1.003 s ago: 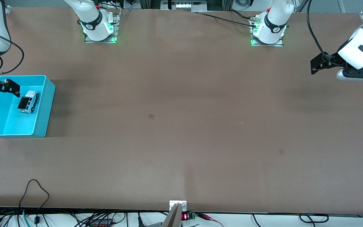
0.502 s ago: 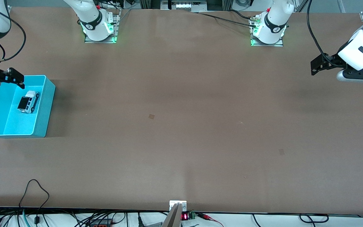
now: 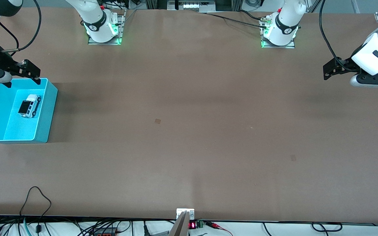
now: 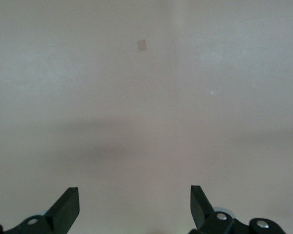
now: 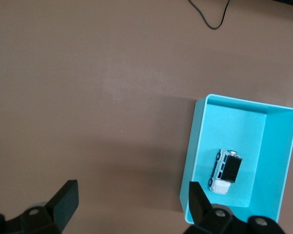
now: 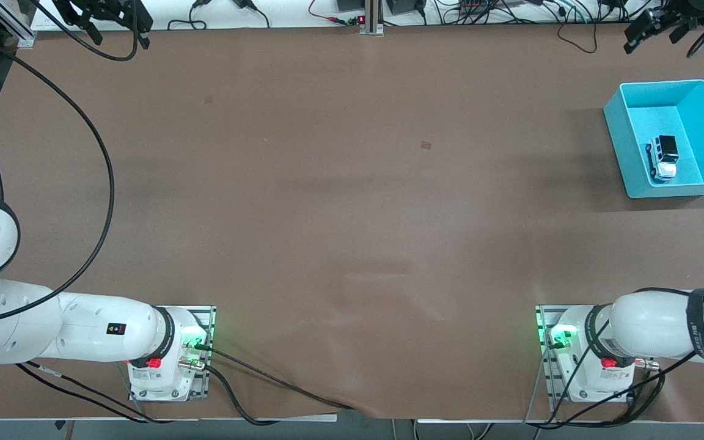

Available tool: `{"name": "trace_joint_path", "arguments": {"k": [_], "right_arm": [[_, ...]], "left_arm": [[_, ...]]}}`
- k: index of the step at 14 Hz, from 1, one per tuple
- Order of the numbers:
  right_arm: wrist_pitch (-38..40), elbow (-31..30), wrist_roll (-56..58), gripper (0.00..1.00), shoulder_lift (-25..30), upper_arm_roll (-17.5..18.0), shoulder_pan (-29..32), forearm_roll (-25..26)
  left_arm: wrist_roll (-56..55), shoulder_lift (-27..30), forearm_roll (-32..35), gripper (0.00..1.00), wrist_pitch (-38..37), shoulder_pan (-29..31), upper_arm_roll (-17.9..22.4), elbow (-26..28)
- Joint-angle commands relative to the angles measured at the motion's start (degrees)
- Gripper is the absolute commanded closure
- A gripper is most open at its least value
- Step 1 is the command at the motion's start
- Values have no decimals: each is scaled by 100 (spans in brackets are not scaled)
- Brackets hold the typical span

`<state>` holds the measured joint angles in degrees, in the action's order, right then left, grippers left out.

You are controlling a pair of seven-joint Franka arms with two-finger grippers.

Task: Wind and store white jeep toy

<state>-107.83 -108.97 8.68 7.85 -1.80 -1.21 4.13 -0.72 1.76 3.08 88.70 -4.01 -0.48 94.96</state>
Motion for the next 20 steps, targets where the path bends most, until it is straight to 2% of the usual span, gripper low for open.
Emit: {"name": "trace_joint_path", "arguments": {"k": [1,4,5,7,10,12,15,20], "right_arm": [[629,1172,-252,0,-677,-49,-151,-123],[1473,2412,-856,0,-1459,-58,-126,-562],[1519,2503,-1033,0,-1548,-58,-90,-563],[1571,2443,-1096,0,-1462,-23,-20,-510],[1117,1549,-1114,0,-822,-5,-11,-448],[1027,1239,-1114,0,-548,4,-2,-440],[1010,994,-1114,0,-320,4,24,-439],[1071,1088,-999,0,-424,21,42,-448]], "left_arm": [[99,-80,-53,0,-90,50,4,-171],[108,-80,-53,0,-90,50,4,-171],[108,-80,-53,0,-90,50,4,-171],[108,-80,-53,0,-90,50,4,-171],[108,-80,-53,0,-90,50,13,-171],[116,-80,-53,0,-98,50,13,-171],[108,-71,-53,0,-98,50,13,-179],[116,-71,-44,0,-134,32,-48,-188]]}}
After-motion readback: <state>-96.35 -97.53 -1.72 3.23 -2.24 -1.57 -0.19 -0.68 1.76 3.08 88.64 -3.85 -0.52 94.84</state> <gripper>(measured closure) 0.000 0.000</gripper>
